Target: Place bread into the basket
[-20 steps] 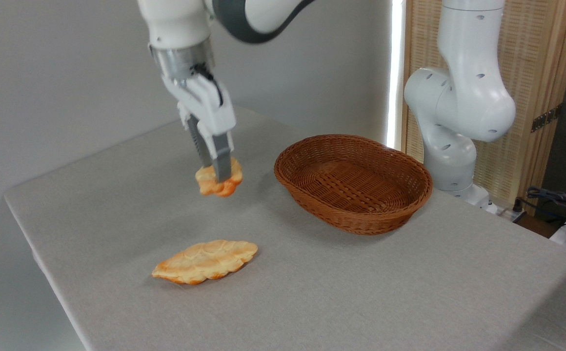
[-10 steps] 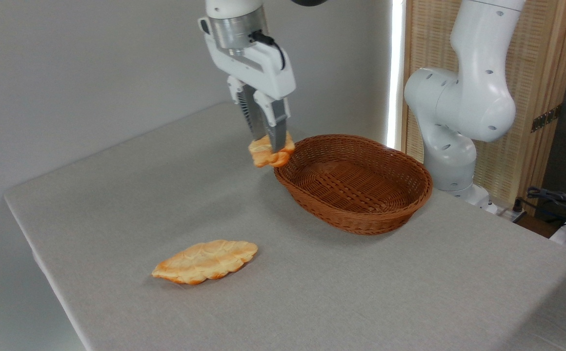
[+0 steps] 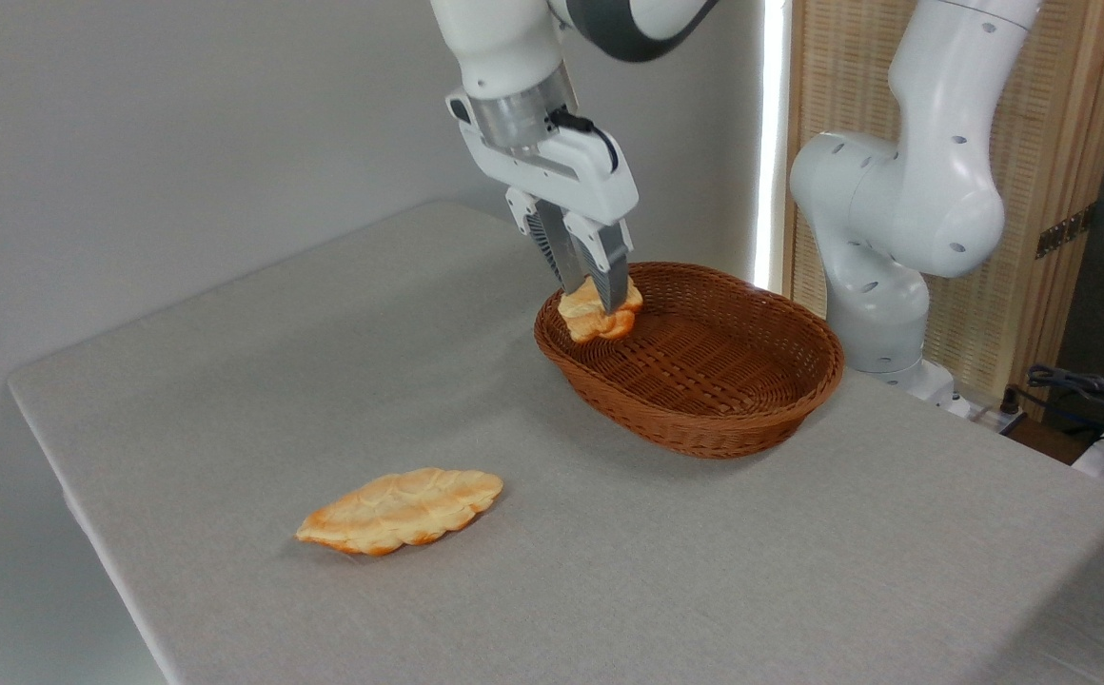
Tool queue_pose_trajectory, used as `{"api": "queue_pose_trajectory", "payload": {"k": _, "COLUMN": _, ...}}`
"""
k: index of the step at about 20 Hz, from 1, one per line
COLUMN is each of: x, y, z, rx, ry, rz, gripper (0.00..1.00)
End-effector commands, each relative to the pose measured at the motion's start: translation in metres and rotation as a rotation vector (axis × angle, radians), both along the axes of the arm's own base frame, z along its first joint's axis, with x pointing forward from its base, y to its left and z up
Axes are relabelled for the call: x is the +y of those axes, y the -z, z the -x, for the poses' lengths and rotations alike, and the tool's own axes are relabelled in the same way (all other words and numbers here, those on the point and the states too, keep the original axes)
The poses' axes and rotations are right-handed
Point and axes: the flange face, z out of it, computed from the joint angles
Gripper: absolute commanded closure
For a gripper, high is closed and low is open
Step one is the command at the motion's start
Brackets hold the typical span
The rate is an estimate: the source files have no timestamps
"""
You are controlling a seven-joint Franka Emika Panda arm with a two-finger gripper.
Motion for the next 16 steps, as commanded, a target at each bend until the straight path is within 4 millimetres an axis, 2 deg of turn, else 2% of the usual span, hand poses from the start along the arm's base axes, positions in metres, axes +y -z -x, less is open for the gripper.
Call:
{"api": "queue_pose_trajectory", "payload": {"k": 1, "x": -0.003, "y": 0.011, "z": 0.004, "rx": 0.033, "ry": 0.002, "rz": -0.014, "gripper": 0.00}}
{"api": "queue_pose_trajectory", "payload": {"k": 4, "x": -0.009, "y": 0.015, "z": 0.005, "rx": 0.045, "ry": 0.022, "rz": -0.016, "gripper": 0.00}}
{"api": "queue_pose_trajectory", "payload": {"k": 7, "x": -0.010, "y": 0.010, "z": 0.001, "rx": 0.017, "ry": 0.027, "rz": -0.009, "gripper": 0.00}}
{"api": "queue_pose_trajectory", "payload": {"k": 11, "x": -0.010, "y": -0.019, "z": -0.022, "rx": -0.137, "ry": 0.010, "rz": 0.042, "gripper": 0.00}}
{"api": "queue_pose_trajectory", "payload": {"k": 14, "x": -0.008, "y": -0.029, "z": -0.041, "rx": -0.258, "ry": 0.018, "rz": 0.041, "gripper": 0.00}}
{"api": "queue_pose_trajectory", "payload": {"k": 16, "x": 0.006, "y": -0.035, "z": -0.057, "rx": -0.325, "ry": -0.013, "rz": 0.055, "gripper": 0.00}}
